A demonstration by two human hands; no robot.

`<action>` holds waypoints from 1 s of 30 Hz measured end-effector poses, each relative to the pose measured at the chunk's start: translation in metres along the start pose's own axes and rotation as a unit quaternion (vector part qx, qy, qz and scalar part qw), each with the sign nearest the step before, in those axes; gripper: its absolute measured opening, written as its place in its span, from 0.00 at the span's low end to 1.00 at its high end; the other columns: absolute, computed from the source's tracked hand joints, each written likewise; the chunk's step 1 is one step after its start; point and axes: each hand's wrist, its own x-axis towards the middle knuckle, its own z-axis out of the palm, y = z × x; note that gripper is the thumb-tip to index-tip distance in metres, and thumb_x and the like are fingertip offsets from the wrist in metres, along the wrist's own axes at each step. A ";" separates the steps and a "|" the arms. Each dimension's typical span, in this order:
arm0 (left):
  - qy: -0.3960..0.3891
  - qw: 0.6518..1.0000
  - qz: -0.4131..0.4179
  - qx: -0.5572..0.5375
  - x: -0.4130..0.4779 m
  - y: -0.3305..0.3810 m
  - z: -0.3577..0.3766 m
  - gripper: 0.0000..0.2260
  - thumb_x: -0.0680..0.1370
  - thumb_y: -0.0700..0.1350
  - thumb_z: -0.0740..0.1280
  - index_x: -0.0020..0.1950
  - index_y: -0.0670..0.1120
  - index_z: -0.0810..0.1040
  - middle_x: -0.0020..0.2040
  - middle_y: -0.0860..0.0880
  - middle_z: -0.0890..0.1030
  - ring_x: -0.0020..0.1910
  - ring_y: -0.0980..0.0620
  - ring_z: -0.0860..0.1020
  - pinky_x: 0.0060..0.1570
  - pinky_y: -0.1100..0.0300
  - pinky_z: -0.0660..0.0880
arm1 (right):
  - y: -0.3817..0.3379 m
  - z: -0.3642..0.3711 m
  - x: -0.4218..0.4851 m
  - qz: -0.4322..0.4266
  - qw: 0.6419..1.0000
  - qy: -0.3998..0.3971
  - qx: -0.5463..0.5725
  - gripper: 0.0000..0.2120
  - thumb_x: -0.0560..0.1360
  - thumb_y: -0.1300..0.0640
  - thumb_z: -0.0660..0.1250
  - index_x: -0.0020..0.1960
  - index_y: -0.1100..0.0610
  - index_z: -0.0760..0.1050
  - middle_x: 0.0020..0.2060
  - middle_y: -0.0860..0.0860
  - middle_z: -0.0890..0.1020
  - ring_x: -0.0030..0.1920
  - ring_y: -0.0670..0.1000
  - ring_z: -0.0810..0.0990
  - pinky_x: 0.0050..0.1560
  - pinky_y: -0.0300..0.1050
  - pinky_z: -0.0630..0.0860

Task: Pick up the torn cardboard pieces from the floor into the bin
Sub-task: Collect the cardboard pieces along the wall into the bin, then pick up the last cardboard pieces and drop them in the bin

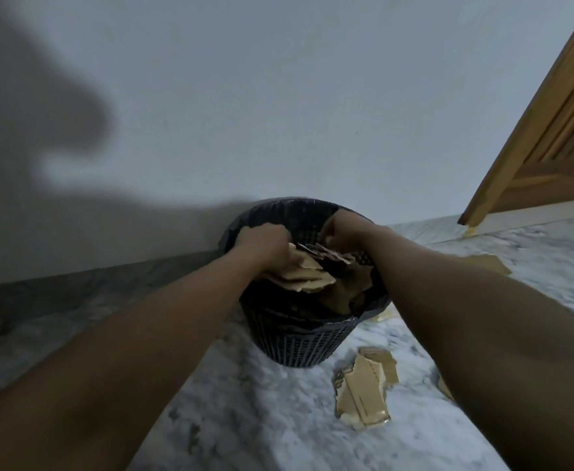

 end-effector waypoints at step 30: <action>-0.063 0.714 -0.155 -0.679 0.005 0.127 -0.081 0.08 0.80 0.32 0.54 0.44 0.40 0.69 0.41 0.42 0.73 0.36 0.45 0.77 0.28 0.47 0.81 | 0.190 -0.132 -0.134 0.295 0.818 0.164 0.467 0.14 0.77 0.51 0.59 0.55 0.60 0.74 0.40 0.57 0.80 0.41 0.58 0.79 0.53 0.54 0.79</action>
